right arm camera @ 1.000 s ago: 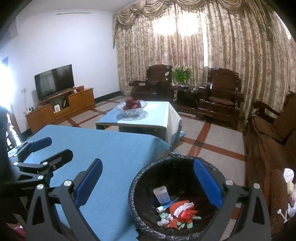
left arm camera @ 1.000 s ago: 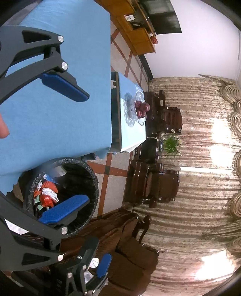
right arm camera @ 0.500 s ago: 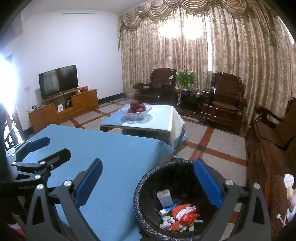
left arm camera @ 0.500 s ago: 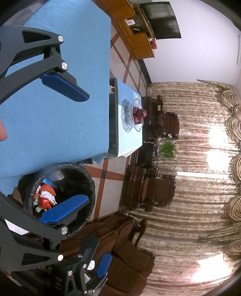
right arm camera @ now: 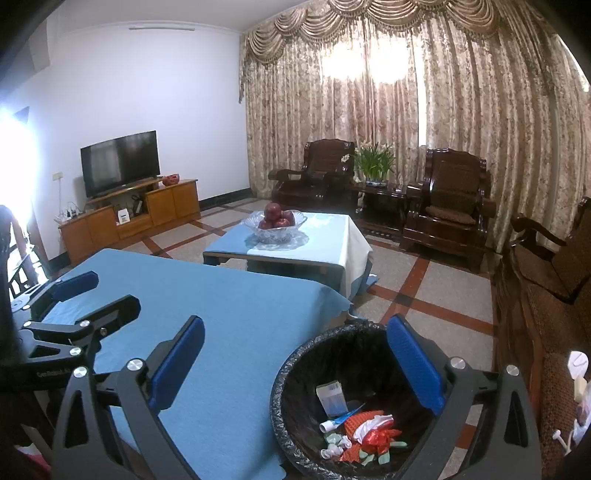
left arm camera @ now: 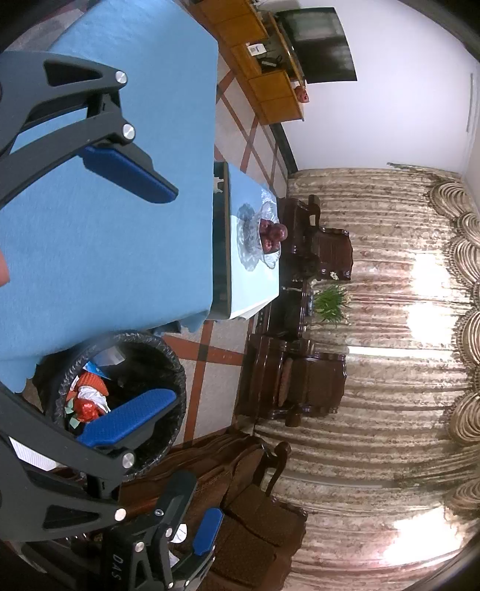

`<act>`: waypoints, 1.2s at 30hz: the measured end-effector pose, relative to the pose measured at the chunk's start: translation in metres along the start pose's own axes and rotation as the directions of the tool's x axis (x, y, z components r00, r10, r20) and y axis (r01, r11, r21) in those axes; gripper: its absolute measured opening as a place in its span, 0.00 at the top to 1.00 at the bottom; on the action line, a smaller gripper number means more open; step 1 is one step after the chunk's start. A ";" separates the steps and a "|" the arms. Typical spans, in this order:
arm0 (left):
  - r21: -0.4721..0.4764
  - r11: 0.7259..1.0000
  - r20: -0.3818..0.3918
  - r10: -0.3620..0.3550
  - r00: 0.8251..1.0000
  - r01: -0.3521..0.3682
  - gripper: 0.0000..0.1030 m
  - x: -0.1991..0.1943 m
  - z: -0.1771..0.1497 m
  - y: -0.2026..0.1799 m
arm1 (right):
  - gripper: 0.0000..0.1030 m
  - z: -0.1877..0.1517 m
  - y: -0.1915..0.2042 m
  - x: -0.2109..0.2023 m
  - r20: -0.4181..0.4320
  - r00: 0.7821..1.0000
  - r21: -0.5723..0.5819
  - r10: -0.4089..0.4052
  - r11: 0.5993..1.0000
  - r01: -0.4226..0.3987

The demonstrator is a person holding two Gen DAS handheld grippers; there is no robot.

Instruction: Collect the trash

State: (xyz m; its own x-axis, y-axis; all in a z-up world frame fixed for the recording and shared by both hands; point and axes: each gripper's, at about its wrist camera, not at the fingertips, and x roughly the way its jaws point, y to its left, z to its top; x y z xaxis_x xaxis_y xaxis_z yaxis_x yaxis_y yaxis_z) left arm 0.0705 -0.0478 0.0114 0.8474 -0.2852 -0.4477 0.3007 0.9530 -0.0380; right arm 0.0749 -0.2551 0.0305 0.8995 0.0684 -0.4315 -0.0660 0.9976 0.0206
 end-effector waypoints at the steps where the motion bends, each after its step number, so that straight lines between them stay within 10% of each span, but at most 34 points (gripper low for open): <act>1: 0.001 1.000 0.000 0.001 1.000 -0.001 0.05 0.000 0.000 0.000 | 0.06 0.001 0.000 0.000 0.000 1.000 0.000 -0.001 1.000 0.001; 36: 0.002 1.000 -0.001 0.001 1.000 -0.001 0.05 -0.002 0.000 0.002 | 0.06 -0.004 -0.012 -0.006 -0.003 1.000 0.010 -0.011 1.000 0.011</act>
State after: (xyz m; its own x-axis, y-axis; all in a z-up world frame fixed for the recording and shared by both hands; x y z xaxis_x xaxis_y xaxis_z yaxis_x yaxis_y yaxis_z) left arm 0.0696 -0.0448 0.0127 0.8472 -0.2837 -0.4491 0.3002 0.9532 -0.0358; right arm 0.0684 -0.2677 0.0292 0.8988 0.0578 -0.4345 -0.0521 0.9983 0.0250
